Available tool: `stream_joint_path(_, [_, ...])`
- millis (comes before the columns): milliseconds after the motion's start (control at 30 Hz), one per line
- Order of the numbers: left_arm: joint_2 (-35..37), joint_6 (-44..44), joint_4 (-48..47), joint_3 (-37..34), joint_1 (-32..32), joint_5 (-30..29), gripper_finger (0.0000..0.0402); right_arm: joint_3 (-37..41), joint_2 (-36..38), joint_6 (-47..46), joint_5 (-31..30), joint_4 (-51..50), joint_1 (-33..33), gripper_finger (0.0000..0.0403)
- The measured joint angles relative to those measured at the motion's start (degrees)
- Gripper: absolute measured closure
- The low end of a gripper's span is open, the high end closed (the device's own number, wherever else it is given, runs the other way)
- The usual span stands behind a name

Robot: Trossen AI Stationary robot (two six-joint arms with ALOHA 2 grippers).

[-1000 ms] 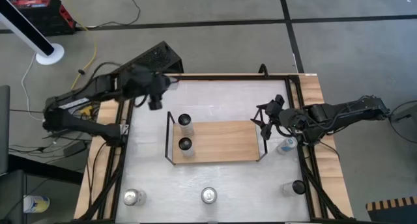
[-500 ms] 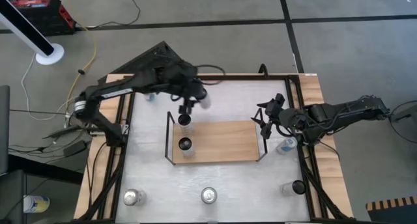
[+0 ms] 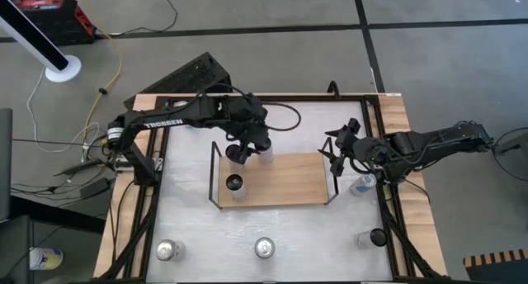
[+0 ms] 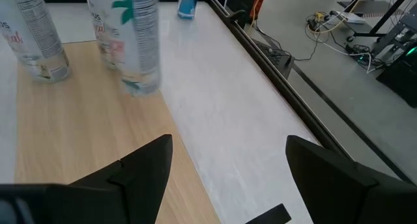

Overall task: Place canned beverage on shelf
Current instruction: Put the left white-pink soda can on the shelf

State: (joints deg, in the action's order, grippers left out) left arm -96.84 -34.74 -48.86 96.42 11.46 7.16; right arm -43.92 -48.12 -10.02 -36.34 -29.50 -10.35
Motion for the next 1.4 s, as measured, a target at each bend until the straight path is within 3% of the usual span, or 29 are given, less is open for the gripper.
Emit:
stream_joint_path(300, [-1.5,0.5,-0.8,-1.2,-0.9,1.9,0.0161,0.0,0.0,0.2,0.0,2.2,0.0,0.0078])
stream_joint_path(1400, [-2.7,2.5,0.5,-2.0,-1.3,-0.5,0.0161,0.0,0.0,0.1,0.2,2.1,0.0,0.0078])
